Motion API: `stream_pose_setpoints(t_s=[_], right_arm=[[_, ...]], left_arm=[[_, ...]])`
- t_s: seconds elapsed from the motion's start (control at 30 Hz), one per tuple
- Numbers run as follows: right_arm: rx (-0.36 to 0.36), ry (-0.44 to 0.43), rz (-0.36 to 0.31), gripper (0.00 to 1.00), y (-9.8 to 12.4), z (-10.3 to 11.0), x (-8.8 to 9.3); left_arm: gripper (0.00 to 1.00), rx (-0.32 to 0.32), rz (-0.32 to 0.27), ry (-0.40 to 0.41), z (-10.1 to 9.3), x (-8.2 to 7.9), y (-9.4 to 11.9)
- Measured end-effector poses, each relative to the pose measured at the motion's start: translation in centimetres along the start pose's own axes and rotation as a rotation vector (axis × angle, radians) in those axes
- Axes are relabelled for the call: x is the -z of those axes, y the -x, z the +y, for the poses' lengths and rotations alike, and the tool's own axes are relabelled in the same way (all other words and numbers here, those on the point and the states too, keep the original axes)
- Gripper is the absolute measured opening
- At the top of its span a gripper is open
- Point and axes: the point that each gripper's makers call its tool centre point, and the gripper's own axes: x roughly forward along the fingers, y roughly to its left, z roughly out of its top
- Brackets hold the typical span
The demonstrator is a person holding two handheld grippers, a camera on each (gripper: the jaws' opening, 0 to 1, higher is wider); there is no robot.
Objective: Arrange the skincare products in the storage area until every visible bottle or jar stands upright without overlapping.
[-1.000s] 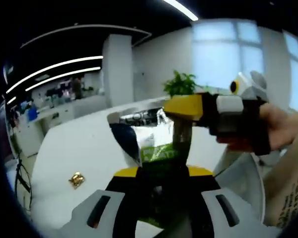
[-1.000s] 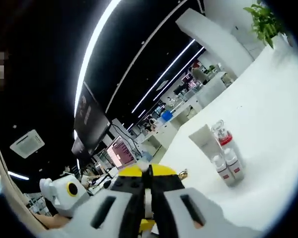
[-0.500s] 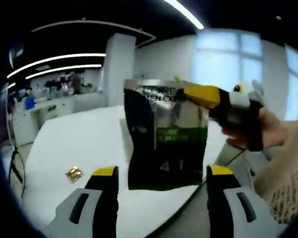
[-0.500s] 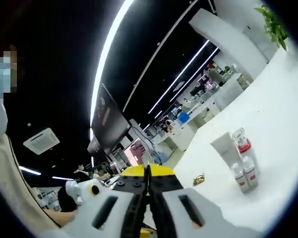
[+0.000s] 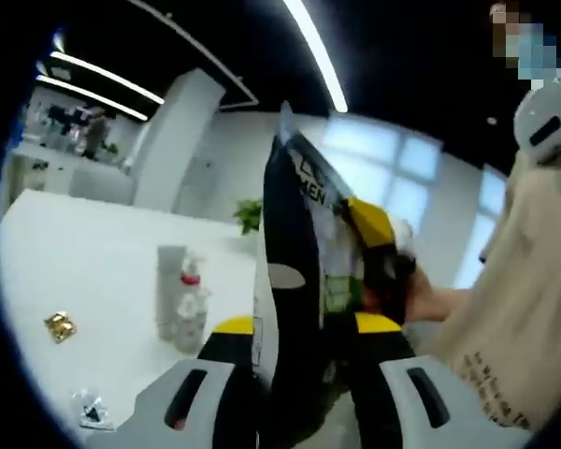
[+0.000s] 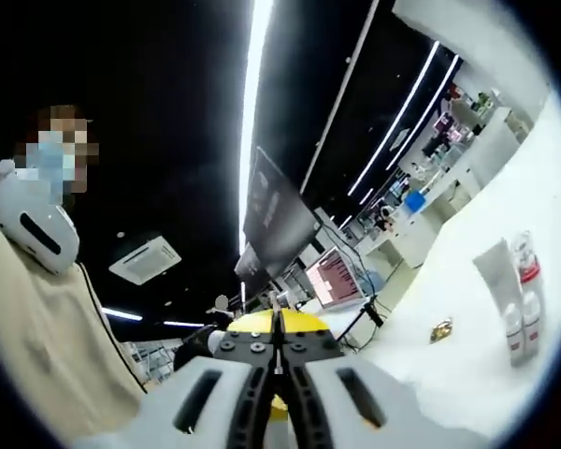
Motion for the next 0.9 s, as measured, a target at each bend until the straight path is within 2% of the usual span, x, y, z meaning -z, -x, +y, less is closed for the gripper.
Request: stream_pose_setpoints(t_s=[0.07, 0.13, 0.17, 0.23, 0.3, 0.33, 0.4, 0.5, 0.57, 0.6, 0.73, 0.8, 0.9], right_arm=[[0.024, 0.011, 0.001, 0.01, 0.2, -0.6, -0.1], [0.072, 0.051, 0.001, 0.01, 0.3, -1.8, -0.2], [0.074, 0.073, 0.002, 0.01, 0.3, -1.9, -0.2], [0.033, 0.058, -0.028, 0.02, 0.0, -1.4, -0.6], [-0.016, 0.036, -0.072, 0.03, -0.2, -0.6, -1.3], [-0.035, 0.056, -0.067, 0.04, -0.3, -0.4, -1.2], [-0.045, 0.017, -0.051, 0.12, -0.7, -0.3, -0.8], [-0.072, -0.022, -0.011, 0.28, -1.1, 0.1, 0.4], [-0.102, -0.069, -0.01, 0.31, -1.2, 0.7, 0.9], [-0.109, -0.078, -0.012, 0.31, -1.4, 0.8, 1.2], [-0.122, -0.109, -0.016, 0.26, -1.8, 1.2, 2.1], [-0.123, -0.11, -0.018, 0.19, -1.9, 1.2, 2.3], [-0.125, -0.099, -0.024, 0.08, -1.8, 1.2, 2.3]], left_arm=[[0.19, 0.032, 0.006, 0.025, -0.5, 0.2, 0.1], [0.05, 0.077, -0.009, 0.078, -1.5, -0.1, 0.2], [0.0, 0.136, -0.039, 0.127, -2.6, -0.8, 0.2], [0.0, 0.124, -0.047, 0.15, -2.5, -1.0, 0.1], [0.0, 0.146, -0.079, 0.16, -2.9, -1.6, 0.2], [0.0, 0.161, -0.1, 0.179, -3.1, -2.1, 0.3], [0.0, 0.166, -0.136, 0.19, -3.0, -3.1, 0.5], [0.0, 0.184, -0.241, 0.226, -2.9, -5.8, 1.0], [0.0, 0.187, -0.303, 0.238, -2.5, -7.5, 1.5], [0.0, 0.186, -0.334, 0.246, -2.3, -8.4, 1.7], [0.0, 0.188, -0.367, 0.255, -1.4, -9.6, 2.2], [0.0, 0.179, -0.367, 0.257, -1.0, -9.7, 2.1], [0.0, 0.147, -0.334, 0.248, -0.2, -8.9, 1.7]])
